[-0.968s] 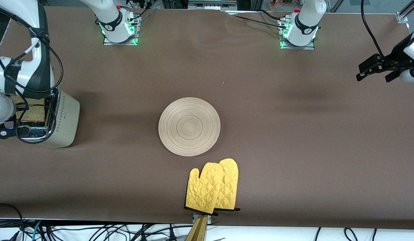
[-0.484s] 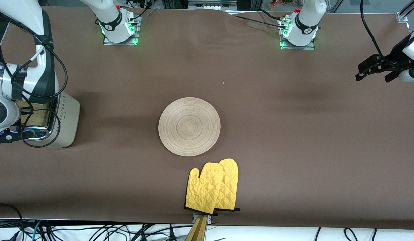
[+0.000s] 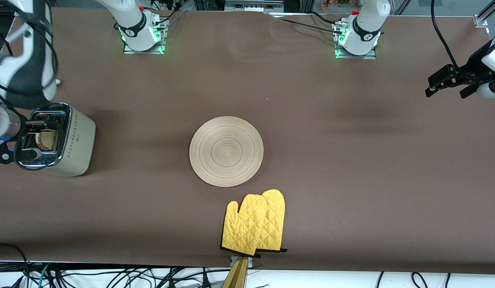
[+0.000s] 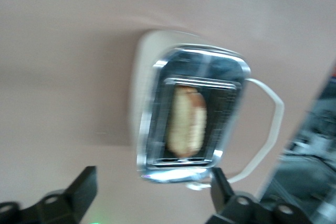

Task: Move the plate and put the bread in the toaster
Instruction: 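Lower the bread into a toaster slot with the right gripper, then open the right gripper and raise it from the toaster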

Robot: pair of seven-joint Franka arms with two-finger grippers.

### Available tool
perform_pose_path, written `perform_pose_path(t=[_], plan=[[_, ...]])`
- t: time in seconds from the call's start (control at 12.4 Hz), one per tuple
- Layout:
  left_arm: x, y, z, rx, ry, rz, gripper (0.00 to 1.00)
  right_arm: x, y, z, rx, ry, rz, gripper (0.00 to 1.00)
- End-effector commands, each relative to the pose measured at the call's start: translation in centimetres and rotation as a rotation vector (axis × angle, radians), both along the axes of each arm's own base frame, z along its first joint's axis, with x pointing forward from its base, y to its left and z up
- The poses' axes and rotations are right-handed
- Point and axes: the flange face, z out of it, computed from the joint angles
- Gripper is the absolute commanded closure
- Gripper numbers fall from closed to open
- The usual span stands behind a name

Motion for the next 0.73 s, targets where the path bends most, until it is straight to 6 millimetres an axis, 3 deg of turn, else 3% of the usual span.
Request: perform_pose_path(t=[0.0, 0.32, 0.56, 0.65], plan=[[0.4, -0.1, 0.6, 0.014, -0.005, -0.009, 0.0, -1.4, 1.3, 3.6, 0.148, -0.008, -0.037, 0.0], [0.3, -0.9, 0.7, 0.014, -0.006, -0.015, 0.0, -2.3, 3.0, 7.4, 0.237, -0.068, -0.024, 0.0], [0.3, -1.0, 0.7, 0.014, -0.006, -0.015, 0.0, -5.1, 2.3, 6.5, 0.28, -0.125, 0.007, 0.0], [0.3, -0.9, 0.7, 0.013, -0.005, -0.014, 0.0, -6.5, 3.0, 6.5, 0.248, -0.134, 0.039, 0.0]])
